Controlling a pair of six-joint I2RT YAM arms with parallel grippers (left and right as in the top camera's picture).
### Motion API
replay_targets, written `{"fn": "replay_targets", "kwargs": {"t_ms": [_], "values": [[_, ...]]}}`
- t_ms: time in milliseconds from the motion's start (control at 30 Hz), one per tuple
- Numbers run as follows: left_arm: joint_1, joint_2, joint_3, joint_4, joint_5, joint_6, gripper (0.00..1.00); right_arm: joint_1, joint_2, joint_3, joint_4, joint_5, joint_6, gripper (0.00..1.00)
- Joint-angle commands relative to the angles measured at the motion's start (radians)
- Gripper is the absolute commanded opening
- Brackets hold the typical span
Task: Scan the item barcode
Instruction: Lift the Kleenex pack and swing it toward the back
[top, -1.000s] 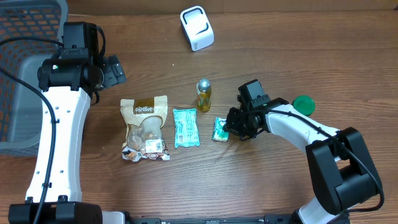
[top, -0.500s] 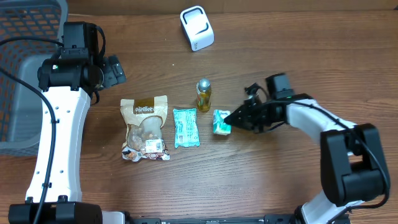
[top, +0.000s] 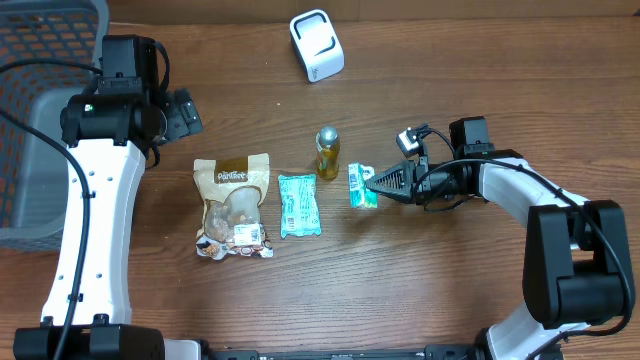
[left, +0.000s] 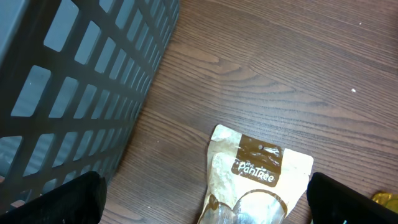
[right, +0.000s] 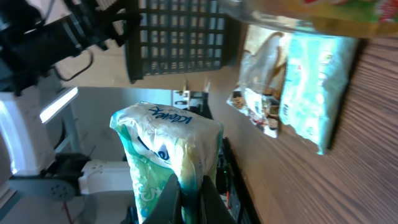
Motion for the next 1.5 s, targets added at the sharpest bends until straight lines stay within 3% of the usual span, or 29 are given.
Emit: {"fn": "replay_targets", "kwargs": {"t_ms": [0,467,733,1000,1167,1333,1467], "values": [[-0.002,-0.003,0.005,0.001,-0.01,0.026,0.99,-0.001,-0.013,-0.004,0.002,-0.076,-0.036,0.04],[-0.002,-0.003,0.005,0.001,-0.01,0.026,0.99,-0.002,-0.013,-0.004,-0.002,0.05,-0.033,0.04],[-0.002,-0.003,0.005,0.001,-0.01,0.026,0.99,0.0,-0.012,-0.004,-0.029,0.326,-0.029,0.04],[-0.002,-0.003,0.005,0.001,-0.01,0.026,1.0,0.0,-0.012,-0.004,-0.032,0.746,0.104,0.04],[-0.002,-0.003,0.004,0.001,-0.01,0.026,0.99,0.002,-0.013,-0.001,-0.034,0.871,0.134,0.04],[-0.002,-0.003,0.005,0.001,-0.01,0.026,1.0,0.005,-0.013,0.092,-0.155,0.896,0.155,0.04],[-0.002,-0.003,0.005,0.001,-0.01,0.026,1.0,0.032,-0.013,0.271,-0.352,1.004,0.155,0.04]]}}
